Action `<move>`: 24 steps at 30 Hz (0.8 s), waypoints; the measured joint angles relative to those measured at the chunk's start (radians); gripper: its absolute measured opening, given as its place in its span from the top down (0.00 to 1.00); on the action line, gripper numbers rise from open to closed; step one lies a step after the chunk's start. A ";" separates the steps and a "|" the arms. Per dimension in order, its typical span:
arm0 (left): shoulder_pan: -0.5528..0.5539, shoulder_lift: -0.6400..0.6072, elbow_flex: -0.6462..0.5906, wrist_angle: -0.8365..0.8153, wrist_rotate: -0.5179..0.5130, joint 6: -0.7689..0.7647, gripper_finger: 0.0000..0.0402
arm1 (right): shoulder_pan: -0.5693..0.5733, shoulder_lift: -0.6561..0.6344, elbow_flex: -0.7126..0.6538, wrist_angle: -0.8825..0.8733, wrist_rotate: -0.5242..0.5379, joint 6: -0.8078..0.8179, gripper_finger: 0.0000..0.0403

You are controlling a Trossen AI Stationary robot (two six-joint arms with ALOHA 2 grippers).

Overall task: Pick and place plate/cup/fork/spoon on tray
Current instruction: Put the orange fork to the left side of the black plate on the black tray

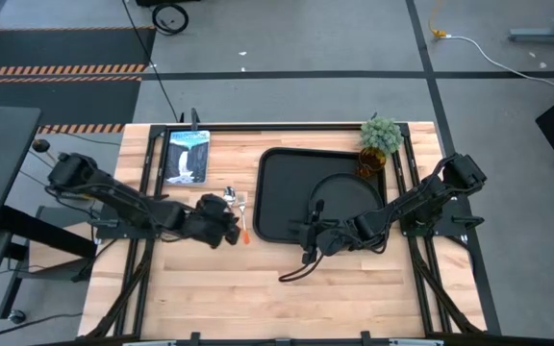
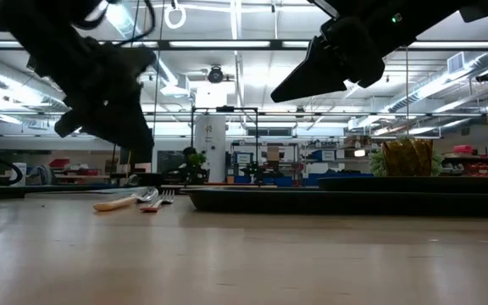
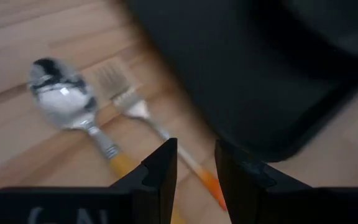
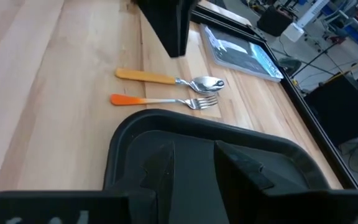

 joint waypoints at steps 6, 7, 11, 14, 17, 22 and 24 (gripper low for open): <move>0.053 0.185 0.180 -0.265 0.065 -0.036 0.71 | 0.000 0.000 0.000 0.008 -0.016 0.000 0.70; 0.059 0.216 0.209 -0.297 0.069 -0.035 0.71 | 0.000 0.000 0.000 0.008 -0.016 0.000 0.70; 0.082 0.326 0.328 -0.401 0.075 -0.023 0.71 | 0.000 0.000 0.000 0.008 -0.016 0.000 0.70; 0.096 0.392 0.392 -0.443 0.076 -0.006 0.71 | 0.000 0.000 0.000 0.008 -0.016 0.000 0.70; 0.106 0.436 0.428 -0.439 0.090 0.020 0.71 | 0.000 0.000 0.000 0.007 -0.016 -0.002 0.70; 0.125 0.465 0.434 -0.437 0.104 0.018 0.71 | 0.001 0.000 0.000 0.007 -0.018 -0.003 0.70; 0.130 0.464 0.434 -0.436 0.107 0.017 0.71 | 0.001 0.000 0.000 0.007 -0.018 -0.003 0.70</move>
